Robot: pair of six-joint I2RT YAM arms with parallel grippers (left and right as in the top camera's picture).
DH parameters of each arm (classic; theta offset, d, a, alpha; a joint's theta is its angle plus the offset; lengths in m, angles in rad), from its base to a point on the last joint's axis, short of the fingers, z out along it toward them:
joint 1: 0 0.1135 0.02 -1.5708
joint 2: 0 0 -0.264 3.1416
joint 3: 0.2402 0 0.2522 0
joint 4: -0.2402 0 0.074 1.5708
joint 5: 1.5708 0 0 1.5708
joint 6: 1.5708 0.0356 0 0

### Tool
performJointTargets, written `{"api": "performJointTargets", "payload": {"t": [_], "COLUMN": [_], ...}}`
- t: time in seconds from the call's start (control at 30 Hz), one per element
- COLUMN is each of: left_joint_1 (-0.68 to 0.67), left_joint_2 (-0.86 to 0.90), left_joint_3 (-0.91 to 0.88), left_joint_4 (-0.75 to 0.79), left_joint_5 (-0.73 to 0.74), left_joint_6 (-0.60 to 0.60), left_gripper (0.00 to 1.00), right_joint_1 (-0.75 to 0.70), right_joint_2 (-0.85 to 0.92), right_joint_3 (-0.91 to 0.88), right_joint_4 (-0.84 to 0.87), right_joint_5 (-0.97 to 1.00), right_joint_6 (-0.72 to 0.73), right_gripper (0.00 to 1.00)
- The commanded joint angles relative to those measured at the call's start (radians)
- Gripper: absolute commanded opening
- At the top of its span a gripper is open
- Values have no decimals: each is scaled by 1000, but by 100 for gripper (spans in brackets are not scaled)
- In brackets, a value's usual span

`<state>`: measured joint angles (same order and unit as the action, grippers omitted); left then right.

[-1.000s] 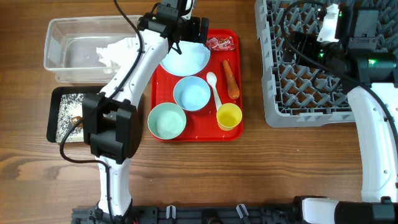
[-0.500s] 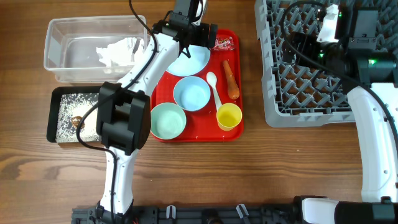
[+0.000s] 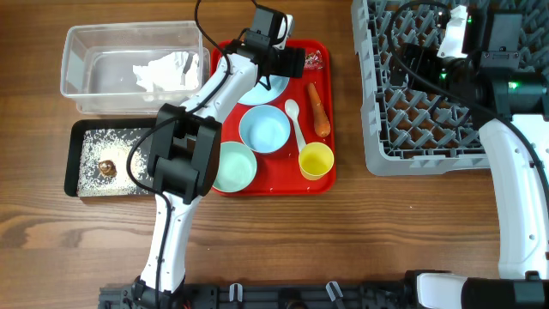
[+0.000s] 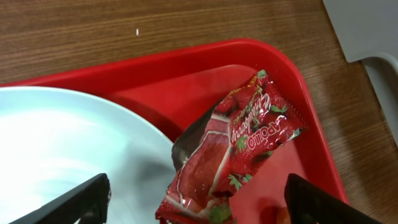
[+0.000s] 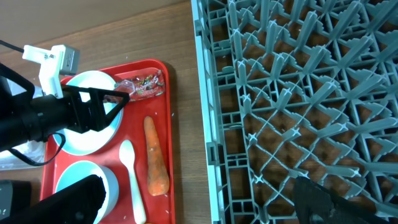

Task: Sort waste into correct bins and load items into the dishwasher rack
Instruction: 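Reach to the red candy wrapper and grasp it, then carry the wrapper to the clear bin and release it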

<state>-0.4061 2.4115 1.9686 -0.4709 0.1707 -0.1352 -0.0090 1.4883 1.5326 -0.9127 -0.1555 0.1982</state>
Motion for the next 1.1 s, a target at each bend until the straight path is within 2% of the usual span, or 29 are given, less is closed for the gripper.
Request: {"api": "performJointTargets", "payload": {"t": [0.0,0.07,0.1,0.13,0.17,0.23,0.43,0.6,0.7,0.77,0.83,0.97,1.03,1.07], "left_joint_1": [-5,-5,-5,-5,-5,-5,-5,-4,2,17,41,116,159,217], "left_joint_2": [7,7,7,7,7,7,7,-24,-109,-166,-229,-365,-413,-451], "left_joint_3": [14,14,14,14,14,14,14,14,14,14,14,14,14,14], "left_joint_4": [0,1,0,0,0,0,0,0,-1,-23,-73,-258,-366,-480], "left_joint_5": [19,19,19,19,19,20,19,20,20,19,19,-8,-89,-188], "left_joint_6": [-9,-9,-9,-9,-9,-9,-9,-12,-12,-62,-107,-109,-109,-109], "left_gripper": [85,82,77,68,63,44,4,4,4,4,4,4,4,4], "right_joint_1": [6,6,6,6,6,6,6,6,6,6,6,6,6,6], "right_joint_2": [14,14,14,14,14,14,14,14,14,14,14,14,14,14], "right_joint_3": [14,14,14,14,14,14,14,14,14,14,14,14,14,14], "right_joint_4": [5,5,5,6,7,6,6,6,6,6,6,7,8,8], "right_joint_5": [12,26,26,26,26,26,26,26,26,26,26,26,26,26], "right_joint_6": [11,11,11,11,11,11,12,11,11,11,11,12,12,11], "right_gripper": [100,100,100,100,100,100,100,100,100,100,100,100,100,100]}}
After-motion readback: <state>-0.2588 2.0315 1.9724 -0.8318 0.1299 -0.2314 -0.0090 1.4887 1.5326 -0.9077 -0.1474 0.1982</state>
